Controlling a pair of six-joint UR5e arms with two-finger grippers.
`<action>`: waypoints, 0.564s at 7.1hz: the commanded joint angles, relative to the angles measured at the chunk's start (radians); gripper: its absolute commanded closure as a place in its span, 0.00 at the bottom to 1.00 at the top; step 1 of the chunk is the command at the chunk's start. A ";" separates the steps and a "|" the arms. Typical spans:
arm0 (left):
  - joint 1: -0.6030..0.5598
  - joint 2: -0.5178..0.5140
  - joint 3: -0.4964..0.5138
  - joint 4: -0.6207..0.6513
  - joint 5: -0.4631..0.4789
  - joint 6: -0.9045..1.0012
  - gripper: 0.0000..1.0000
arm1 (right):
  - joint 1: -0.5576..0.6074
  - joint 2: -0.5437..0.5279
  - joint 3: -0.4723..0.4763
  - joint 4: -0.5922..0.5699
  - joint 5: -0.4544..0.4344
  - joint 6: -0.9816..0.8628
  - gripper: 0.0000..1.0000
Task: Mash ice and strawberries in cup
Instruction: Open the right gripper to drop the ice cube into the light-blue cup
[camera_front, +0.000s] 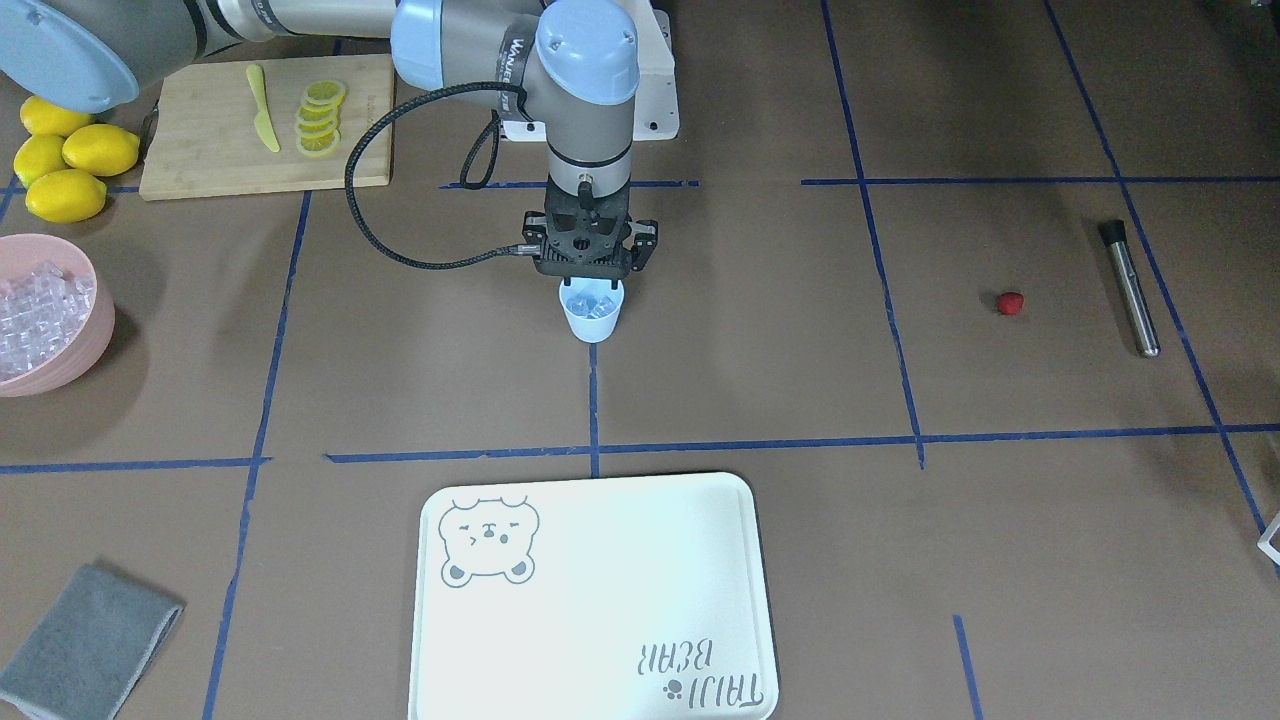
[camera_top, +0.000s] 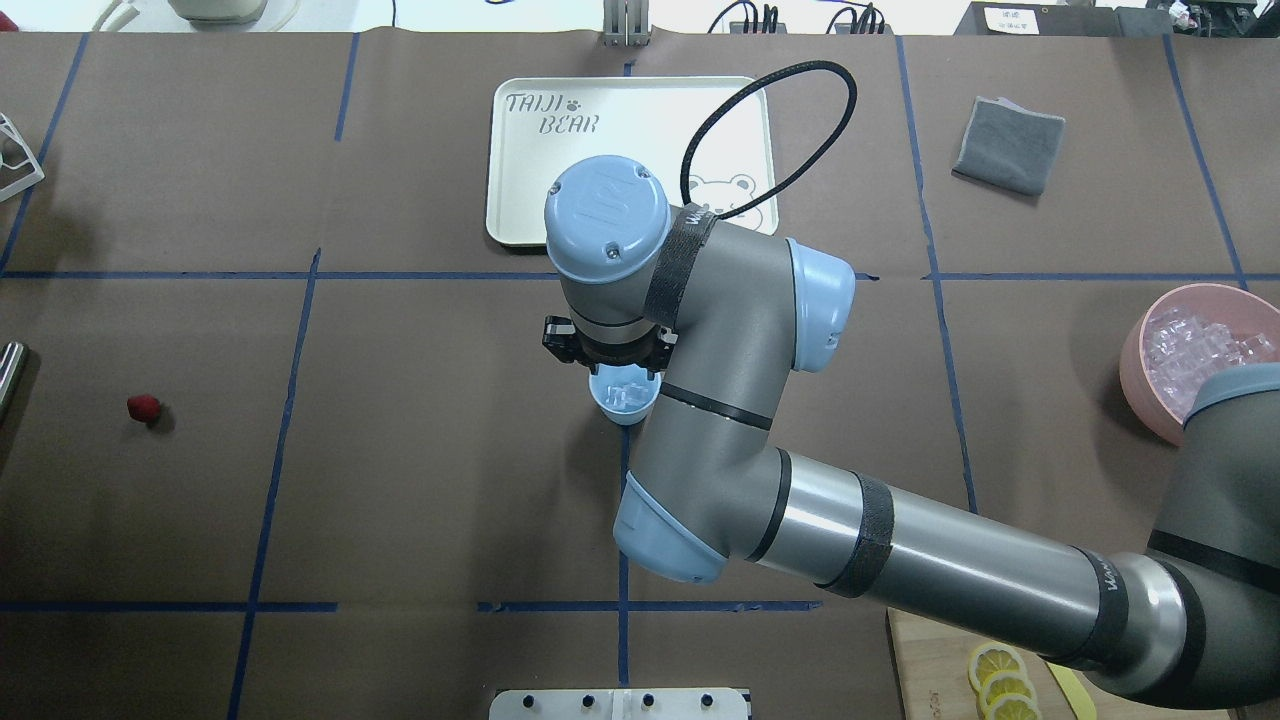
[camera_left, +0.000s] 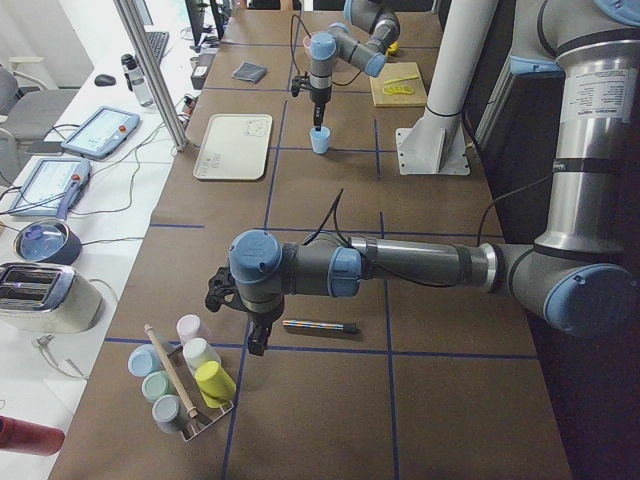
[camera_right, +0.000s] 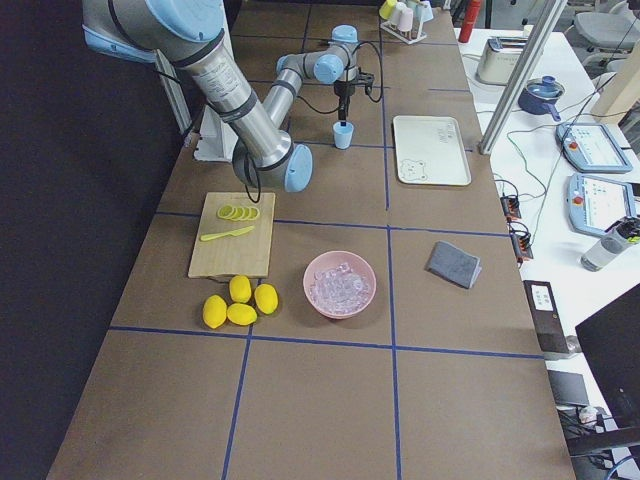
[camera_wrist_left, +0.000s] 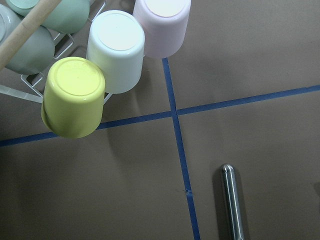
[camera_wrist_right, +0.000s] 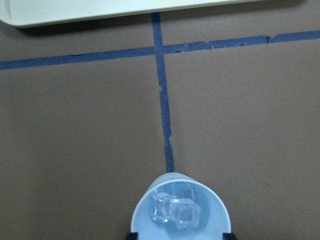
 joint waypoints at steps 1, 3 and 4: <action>0.000 0.000 -0.004 0.000 0.000 -0.001 0.00 | 0.002 0.000 0.000 0.000 0.000 0.000 0.14; 0.000 -0.002 -0.007 0.000 0.000 -0.001 0.00 | 0.006 0.000 0.003 0.023 0.000 0.000 0.02; 0.000 -0.002 -0.010 0.000 0.006 -0.001 0.00 | 0.012 0.000 0.008 0.025 0.000 0.000 0.01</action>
